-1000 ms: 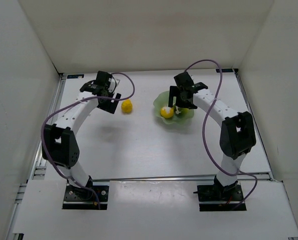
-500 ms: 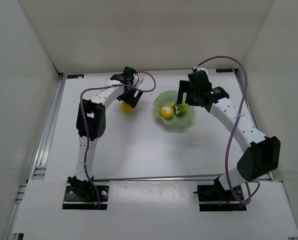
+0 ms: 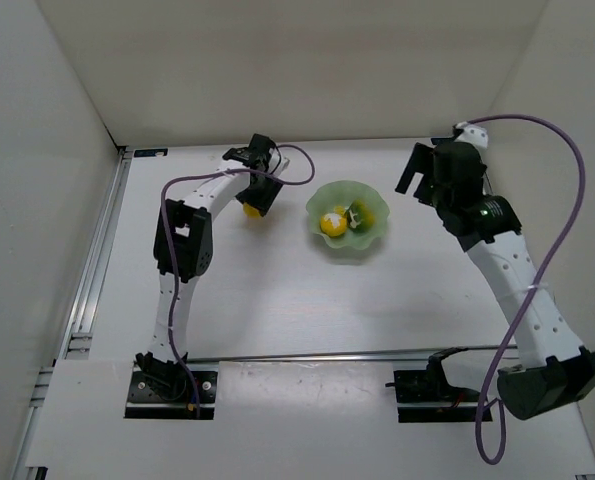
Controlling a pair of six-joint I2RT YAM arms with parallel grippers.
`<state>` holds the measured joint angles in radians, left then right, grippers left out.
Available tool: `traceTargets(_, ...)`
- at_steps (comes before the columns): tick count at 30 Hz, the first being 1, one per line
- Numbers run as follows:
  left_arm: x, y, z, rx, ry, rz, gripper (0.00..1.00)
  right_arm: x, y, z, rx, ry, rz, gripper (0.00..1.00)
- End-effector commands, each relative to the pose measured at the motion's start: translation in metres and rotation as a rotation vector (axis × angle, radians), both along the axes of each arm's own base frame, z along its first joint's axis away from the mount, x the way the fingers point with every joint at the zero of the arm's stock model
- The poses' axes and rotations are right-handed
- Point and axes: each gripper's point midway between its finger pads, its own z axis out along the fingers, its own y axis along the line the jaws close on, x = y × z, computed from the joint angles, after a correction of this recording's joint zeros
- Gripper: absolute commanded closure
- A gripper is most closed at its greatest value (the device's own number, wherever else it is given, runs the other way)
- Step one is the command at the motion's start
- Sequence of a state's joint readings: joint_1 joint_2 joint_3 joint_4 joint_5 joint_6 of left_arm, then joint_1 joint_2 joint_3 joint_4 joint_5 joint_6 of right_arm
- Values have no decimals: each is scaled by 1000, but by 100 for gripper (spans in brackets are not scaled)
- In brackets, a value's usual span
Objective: Place and organize the fake fruits in the fruit bowl
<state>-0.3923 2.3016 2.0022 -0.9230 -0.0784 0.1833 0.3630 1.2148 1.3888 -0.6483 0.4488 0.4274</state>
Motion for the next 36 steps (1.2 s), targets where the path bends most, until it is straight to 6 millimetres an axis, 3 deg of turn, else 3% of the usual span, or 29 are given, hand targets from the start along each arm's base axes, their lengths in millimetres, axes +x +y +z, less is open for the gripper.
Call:
traceTargets(1,10,-43,108,-84,-256,-84,88,-7,-31,-13,-17,11,-115,0)
traceTargets(3,14,-74,138,-123,-340,-141,85,-10,-41,-24,-17,32,-143,0)
traceTargets(5,23,-98,146,-154,-391,-168,81,-13,-46,-26,-18,35,-157,0)
traceTargets(6,21,-122,163,-210,-421,-215,76,-14,-46,-28,-21,43,-157,0)
traceTargets(9,12,-169,153,-286,-399,-328,61,-18,-53,-35,-37,70,-178,0)
traceTargets(10,9,-180,150,-294,-400,-366,53,-18,-55,-35,-43,68,-187,0)
traceTargets(11,7,-187,134,-278,-377,-387,50,-20,-58,-36,-62,79,-190,0)
traceTargets(12,3,-201,133,-280,-386,-420,47,-22,-62,-33,-75,75,-211,0)
traceTargets(13,0,-205,126,-271,-377,-438,47,-22,-62,-33,-75,75,-211,0)
traceTargets(16,-7,-215,110,-282,-338,-481,31,-22,-65,-25,-99,65,-208,0)
traceTargets(17,-7,-215,110,-282,-338,-481,13,-22,-62,-26,-95,71,-183,0)
traceTargets(18,-7,-215,110,-282,-338,-481,2,-21,-60,-21,-86,61,-175,0)
traceTargets(19,-6,-216,112,-286,-346,-481,0,-20,-58,-17,-77,51,-168,0)
traceTargets(23,-8,-219,212,-349,-540,-442,0,-23,-56,-6,-43,19,-168,0)
traceTargets(24,-13,-211,254,-374,-614,-429,0,-25,-56,-2,-39,8,-168,0)
traceTargets(26,-19,-199,299,-360,-716,-418,0,-28,-53,-2,-19,8,-156,0)
traceTargets(27,-29,-184,335,-368,-784,-400,0,-32,-54,0,-9,5,-161,0)
traceTargets(28,-31,-174,341,-343,-801,-381,0,-34,-54,-7,-4,24,-169,0)
traceTargets(29,-28,-156,329,-273,-785,-338,0,-38,-55,1,13,-1,-173,0)
traceTargets(30,-39,-139,343,-256,-809,-325,0,-42,-53,-9,26,23,-172,0)
traceTargets(31,-32,-114,335,-214,-793,-279,0,-47,-55,-9,30,14,-172,0)
traceTargets(32,-31,-93,297,-137,-717,-237,0,-49,-53,-11,45,16,-170,0)
traceTargets(33,-38,-69,301,-110,-723,-186,0,-53,-54,-20,45,37,-175,0)
traceTargets(34,-38,-48,290,-66,-705,-137,0,-58,-55,-21,44,42,-176,0)
traceTargets(35,-38,-5,252,30,-623,-40,0,-63,-58,-27,39,71,-195,0)
traceTargets(36,-42,20,241,60,-593,15,0,-68,-66,-36,46,99,-245,0)
